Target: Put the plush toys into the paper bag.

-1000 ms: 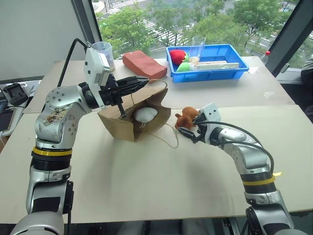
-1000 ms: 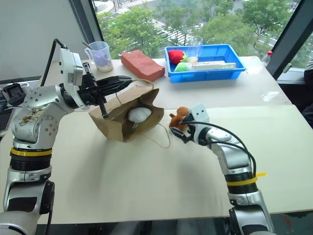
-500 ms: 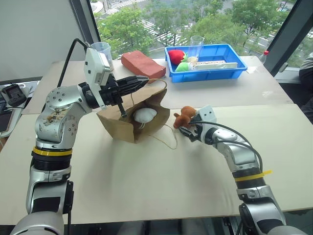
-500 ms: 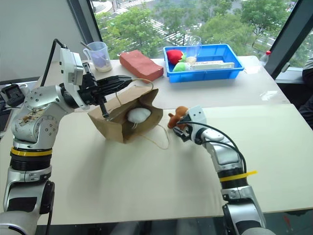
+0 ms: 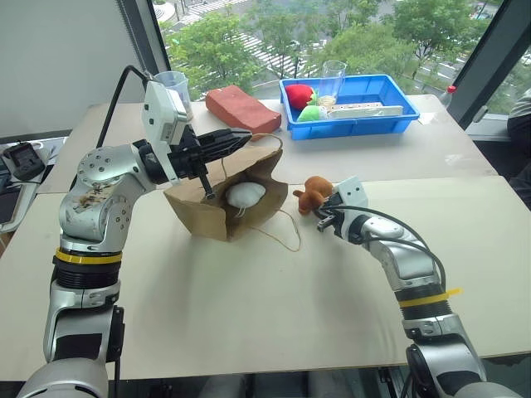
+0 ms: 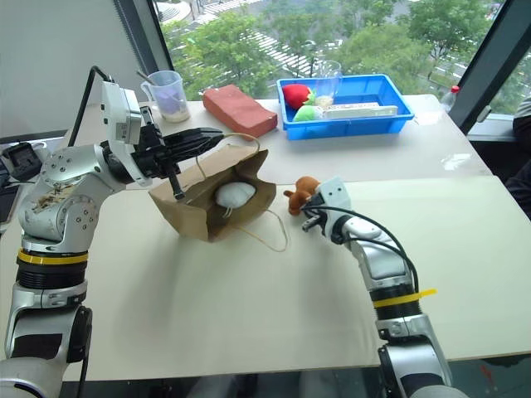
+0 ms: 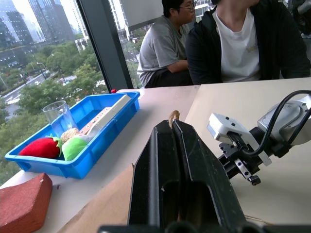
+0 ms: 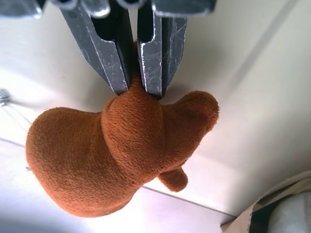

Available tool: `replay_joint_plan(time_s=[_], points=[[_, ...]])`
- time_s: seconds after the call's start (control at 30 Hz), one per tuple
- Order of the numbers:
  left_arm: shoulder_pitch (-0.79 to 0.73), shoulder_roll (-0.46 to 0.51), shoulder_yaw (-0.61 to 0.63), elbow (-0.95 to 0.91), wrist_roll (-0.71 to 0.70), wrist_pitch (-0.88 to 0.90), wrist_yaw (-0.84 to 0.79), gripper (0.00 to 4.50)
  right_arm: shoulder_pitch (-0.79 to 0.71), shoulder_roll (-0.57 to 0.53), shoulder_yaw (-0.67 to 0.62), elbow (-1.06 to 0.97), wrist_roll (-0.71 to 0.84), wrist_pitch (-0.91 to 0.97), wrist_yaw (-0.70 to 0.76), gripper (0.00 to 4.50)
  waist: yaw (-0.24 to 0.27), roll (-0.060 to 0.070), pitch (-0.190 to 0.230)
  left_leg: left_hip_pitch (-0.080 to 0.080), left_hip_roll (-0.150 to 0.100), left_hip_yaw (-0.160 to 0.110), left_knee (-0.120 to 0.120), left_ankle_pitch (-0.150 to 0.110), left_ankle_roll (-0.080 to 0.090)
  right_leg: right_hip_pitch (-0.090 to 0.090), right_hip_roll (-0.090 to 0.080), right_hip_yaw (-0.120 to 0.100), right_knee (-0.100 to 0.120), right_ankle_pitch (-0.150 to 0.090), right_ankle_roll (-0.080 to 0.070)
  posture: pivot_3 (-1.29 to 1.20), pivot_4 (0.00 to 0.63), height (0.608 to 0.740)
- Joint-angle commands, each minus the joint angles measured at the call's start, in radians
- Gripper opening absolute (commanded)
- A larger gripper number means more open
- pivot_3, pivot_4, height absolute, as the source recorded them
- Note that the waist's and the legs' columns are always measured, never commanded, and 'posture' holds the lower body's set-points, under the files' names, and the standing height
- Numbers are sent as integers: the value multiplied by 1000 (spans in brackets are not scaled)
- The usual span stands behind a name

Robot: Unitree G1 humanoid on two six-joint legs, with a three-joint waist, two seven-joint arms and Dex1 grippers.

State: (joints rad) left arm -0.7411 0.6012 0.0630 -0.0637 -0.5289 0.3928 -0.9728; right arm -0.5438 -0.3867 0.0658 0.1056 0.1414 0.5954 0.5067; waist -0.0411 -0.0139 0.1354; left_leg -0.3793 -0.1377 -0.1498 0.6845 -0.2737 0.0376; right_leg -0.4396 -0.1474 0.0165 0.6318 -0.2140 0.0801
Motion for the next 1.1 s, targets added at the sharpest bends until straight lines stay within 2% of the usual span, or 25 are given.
replay_joint_plan(time_s=[0.03, 0.17, 0.23, 0.33, 0.4, 0.6, 0.73, 1.1], points=[[-13, 13, 16, -17, 4, -8, 1, 0, 5, -71, 12, -146, 36, 4, 113, 37, 0, 0, 0, 0, 0, 0, 0, 0, 0, 0, 0, 0, 0, 0, 0, 0, 150, 740], [-13, 16, 15, -15, 5, -7, -3, 0, 32, -153, 21, -268, 80, 39, 216, 37, 1, 0, 0, 0, 0, 0, 0, 0, 0, 0, 0, -1, 0, 0, 0, 0, 150, 740], [-18, 13, 14, -8, 9, -10, -8, 0, 18, -178, -1, -383, 183, 144, 275, 37, 2, 0, 0, 0, 0, 0, 0, 0, 0, 0, 0, 0, -1, 0, 0, 0, 150, 740], [-28, 6, 10, 2, 13, -14, -11, 0, -6, -191, 6, -497, 298, 265, 327, 37, 0, 0, 0, -1, 0, 0, 0, 0, 0, 0, 0, 0, -1, 0, 0, 0, 150, 740], [-34, -2, 6, 8, 15, -18, -12, 0, -23, -165, 25, -521, 328, 304, 311, 37, 1, 0, 0, 0, 1, 0, 0, 0, 0, 0, 0, 0, -1, 0, 0, 0, 150, 740], [-47, -21, -5, 16, 18, -21, -20, 0, -63, -23, 145, -418, 250, 255, 203, 37, 6, 0, 0, 0, 1, 0, 0, 0, 0, 1, 0, 0, 0, 0, 0, 0, 150, 740], [-51, -25, -5, 16, 18, -19, -23, 0, -87, 49, 164, -344, 214, 221, 150, 37, 5, 0, 0, -1, 0, -1, 1, 0, 0, 0, 0, -1, 0, 0, 0, 0, 150, 740], [-27, -25, -2, -32, -4, 12, -15, 0, -105, 114, 186, -253, 159, 146, 113, 37, -1, 0, 0, 0, 0, -1, 1, 0, 0, 0, 0, -1, 0, 0, 0, 0, 150, 740]])
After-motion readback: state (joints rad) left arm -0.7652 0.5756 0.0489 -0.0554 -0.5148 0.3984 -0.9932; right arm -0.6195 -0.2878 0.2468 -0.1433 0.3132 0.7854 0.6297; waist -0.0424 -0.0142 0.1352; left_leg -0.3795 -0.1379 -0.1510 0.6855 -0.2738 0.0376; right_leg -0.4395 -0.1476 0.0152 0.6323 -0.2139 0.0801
